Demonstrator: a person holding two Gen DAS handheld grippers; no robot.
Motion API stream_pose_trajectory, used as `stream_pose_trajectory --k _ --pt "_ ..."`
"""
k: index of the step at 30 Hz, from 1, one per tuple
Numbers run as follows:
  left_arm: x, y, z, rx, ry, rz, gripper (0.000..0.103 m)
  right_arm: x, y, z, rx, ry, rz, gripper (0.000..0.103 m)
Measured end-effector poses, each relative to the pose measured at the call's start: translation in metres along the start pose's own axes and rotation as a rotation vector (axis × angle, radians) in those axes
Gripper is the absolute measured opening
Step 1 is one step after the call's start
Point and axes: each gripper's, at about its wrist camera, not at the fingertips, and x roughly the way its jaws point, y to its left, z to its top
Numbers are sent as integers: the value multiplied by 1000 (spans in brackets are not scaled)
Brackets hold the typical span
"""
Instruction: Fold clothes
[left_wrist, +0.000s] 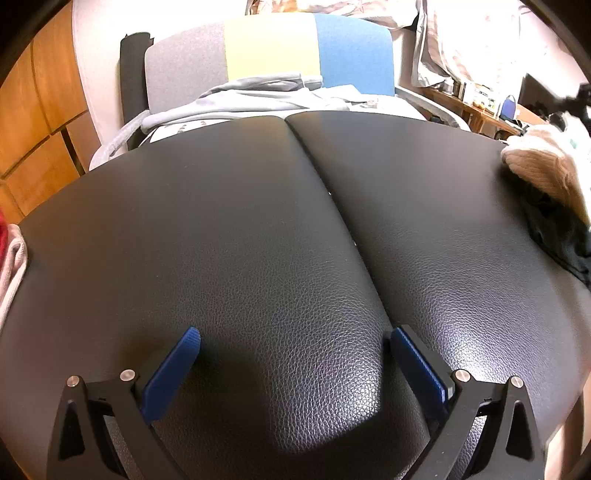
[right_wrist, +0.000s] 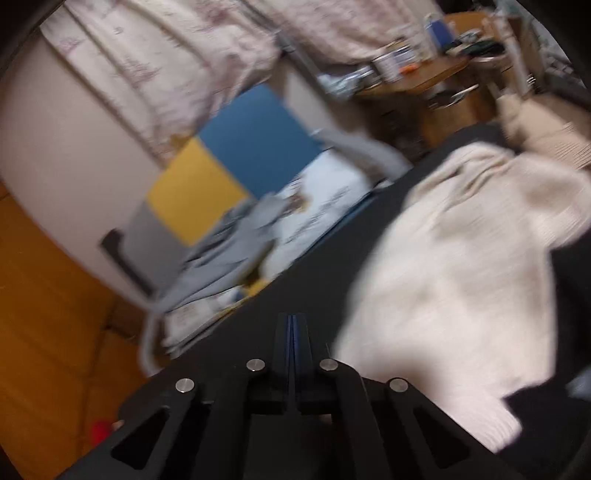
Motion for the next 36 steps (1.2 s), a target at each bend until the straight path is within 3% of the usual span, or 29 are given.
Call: stream_pose_trajectory --k 2,4,5,6,10,12,14,17,23,24,25,27,28,35,36 --pt "0 0 2 3 11 1 103 8 24 -17 -80 24 -4 0" --pt "0 0 2 7 13 -8 103 11 35 -27 -126 7 -62 0" --pt "0 0 1 9 10 -13 103 12 38 -32 -139 -9 -100 7" --pt "-1 1 0 11 7 -18 103 12 37 -34 -148 -22 -153 28" --pt "-2 2 1 16 11 -22 103 14 6 -27 -184 -57 -429 43" --pt "-2 1 3 15 24 -18 103 14 -13 -20 -172 -56 -499 69" --pt "-1 -1 7 12 37 -12 103 13 -34 -12 -144 -47 -543 80" --pt "0 -4 9 19 37 -13 103 20 -63 -1 -93 -24 -594 81" --pt "2 -11 8 58 32 -2 103 45 -107 2 6 77 -542 79" --pt "2 -11 8 55 30 -4 103 45 -106 3 -2 74 -531 72" --pt "2 -11 7 54 28 -5 103 44 -104 3 -8 74 -513 51" --pt "2 -11 7 55 27 -3 103 42 -98 3 -16 67 -495 20" --pt "3 -11 7 56 31 -3 103 40 -93 4 -17 59 -480 17" --pt "-2 -4 18 13 58 -44 103 7 -27 5 -83 -71 -344 15" --pt "-2 -3 18 5 61 -44 103 5 -21 5 -86 -78 -347 21"
